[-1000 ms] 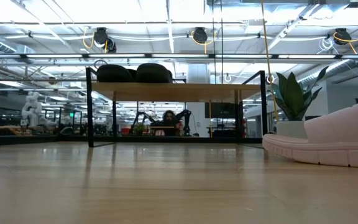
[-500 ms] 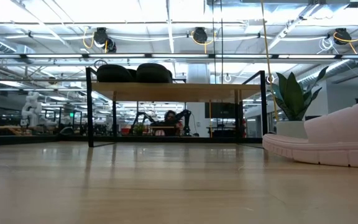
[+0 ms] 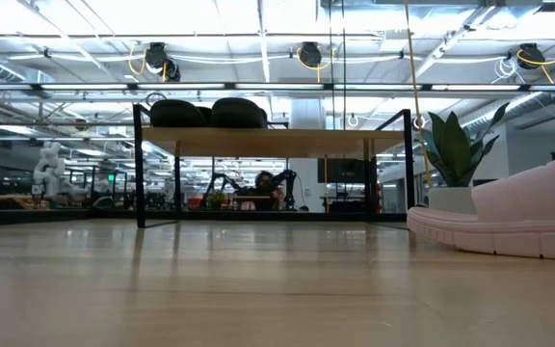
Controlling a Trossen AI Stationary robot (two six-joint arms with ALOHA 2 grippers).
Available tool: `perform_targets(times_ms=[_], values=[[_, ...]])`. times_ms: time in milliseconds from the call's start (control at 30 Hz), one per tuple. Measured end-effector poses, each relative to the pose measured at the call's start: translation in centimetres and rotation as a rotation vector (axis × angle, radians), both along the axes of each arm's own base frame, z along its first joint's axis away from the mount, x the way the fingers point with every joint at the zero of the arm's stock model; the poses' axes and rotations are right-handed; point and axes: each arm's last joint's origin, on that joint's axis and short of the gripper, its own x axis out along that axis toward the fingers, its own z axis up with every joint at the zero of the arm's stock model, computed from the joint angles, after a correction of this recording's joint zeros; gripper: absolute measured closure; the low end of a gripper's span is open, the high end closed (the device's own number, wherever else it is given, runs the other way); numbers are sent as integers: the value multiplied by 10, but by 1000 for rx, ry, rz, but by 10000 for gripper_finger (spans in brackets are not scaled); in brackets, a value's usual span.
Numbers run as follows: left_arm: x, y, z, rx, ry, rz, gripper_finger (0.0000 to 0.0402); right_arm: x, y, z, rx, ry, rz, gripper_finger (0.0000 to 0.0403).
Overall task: Pick and place slides into the shelf
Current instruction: Put the left pink slipper on the shelf
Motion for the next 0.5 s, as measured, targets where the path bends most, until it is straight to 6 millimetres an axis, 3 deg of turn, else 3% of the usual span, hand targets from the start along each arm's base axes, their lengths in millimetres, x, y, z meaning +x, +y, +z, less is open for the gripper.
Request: perform_targets(times_ms=[267, 500], values=[[2, -1, -2, 2, 0, -24, 351, 0, 0, 0, 2, 3, 0, 403], [2, -2, -2, -8, -1, -40, 354, 0, 0, 0, 3, 1, -4, 401]])
